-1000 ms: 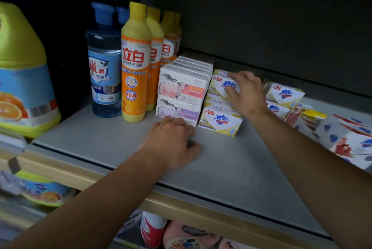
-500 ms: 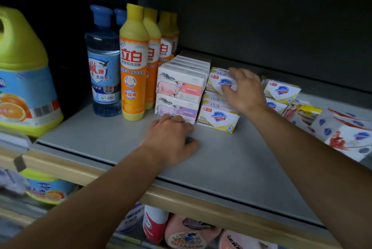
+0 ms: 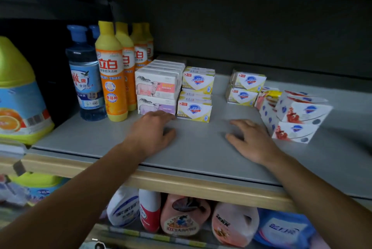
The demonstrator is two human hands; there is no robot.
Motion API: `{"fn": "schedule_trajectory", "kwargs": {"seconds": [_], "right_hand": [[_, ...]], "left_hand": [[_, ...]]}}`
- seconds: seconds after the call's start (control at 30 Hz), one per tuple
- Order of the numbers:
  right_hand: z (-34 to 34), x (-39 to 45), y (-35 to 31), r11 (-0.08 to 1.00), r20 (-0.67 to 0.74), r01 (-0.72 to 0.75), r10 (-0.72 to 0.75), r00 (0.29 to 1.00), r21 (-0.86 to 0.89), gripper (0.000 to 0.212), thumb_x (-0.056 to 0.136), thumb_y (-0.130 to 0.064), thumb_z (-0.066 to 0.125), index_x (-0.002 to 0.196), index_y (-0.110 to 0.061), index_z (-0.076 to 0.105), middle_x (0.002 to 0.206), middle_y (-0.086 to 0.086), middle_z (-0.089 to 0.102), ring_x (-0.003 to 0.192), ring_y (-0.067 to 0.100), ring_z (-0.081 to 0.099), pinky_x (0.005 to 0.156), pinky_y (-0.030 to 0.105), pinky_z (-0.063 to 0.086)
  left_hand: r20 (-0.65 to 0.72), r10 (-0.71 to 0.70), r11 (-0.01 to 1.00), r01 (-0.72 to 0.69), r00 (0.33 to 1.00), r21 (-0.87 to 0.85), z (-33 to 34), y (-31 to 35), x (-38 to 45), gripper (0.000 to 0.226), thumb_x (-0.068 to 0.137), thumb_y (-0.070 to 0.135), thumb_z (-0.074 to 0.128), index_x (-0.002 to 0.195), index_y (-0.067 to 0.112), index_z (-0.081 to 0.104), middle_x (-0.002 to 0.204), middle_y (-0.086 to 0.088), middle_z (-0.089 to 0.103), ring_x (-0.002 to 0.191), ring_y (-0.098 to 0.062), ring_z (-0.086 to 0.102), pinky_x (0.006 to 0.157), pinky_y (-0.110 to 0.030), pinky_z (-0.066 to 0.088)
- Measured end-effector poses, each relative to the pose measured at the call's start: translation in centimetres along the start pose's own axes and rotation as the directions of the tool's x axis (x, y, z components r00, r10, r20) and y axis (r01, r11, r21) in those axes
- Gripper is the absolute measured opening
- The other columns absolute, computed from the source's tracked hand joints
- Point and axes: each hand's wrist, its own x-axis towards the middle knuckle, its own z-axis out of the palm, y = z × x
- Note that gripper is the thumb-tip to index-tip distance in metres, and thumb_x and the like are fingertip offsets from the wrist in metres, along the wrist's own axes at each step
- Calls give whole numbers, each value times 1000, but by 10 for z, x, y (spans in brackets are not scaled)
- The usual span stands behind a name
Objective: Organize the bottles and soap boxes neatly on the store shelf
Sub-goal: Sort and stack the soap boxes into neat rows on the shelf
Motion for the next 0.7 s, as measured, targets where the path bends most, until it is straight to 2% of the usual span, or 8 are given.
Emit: {"fn": "schedule_trajectory", "kwargs": {"seconds": [0.13,0.23,0.43,0.53,0.7], "right_hand": [[5,-3,1,999,44,-8,9,999,-31,53,94,-52,44,139,-25,50,145,-4,45,135,21,40,111,31,32],[5,-3,2,999,42,6,-4,999,-35,54,94,-54,42,140,-26,48,144,-3,45,134,21,39,110,31,32],[5,-2,3,999,61,0,2,998,-37,56,93,-54,39,140,-24,47,143,0,44,133,24,38,111,32,30],[5,-2,3,1000,52,-9,9,999,0,55,92,-52,39,140,-27,46,142,-2,44,134,24,36,112,34,28],[7,-3,1,1000,27,-2,2,1000,10,53,90,-49,40,136,-24,48,139,-1,45,131,25,37,111,35,26]], "left_hand": [[-93,47,991,-58,995,-117,-5,14,4,37,86,25,68,123,18,65,118,-4,68,99,-22,65,84,-33,52],[-133,88,978,-111,987,-178,-12,37,22,35,88,27,68,122,19,66,113,0,69,89,-15,66,81,-31,54],[-137,131,954,-163,982,-252,-10,94,89,31,88,29,67,118,22,67,101,7,68,82,-13,67,82,-30,54],[-139,164,955,-192,977,-227,3,118,128,33,87,30,67,118,20,66,102,4,69,85,-17,67,87,-28,50],[-60,162,977,-169,985,-127,35,148,194,46,86,37,66,129,22,59,124,-3,63,111,-24,60,99,-33,45]]}}
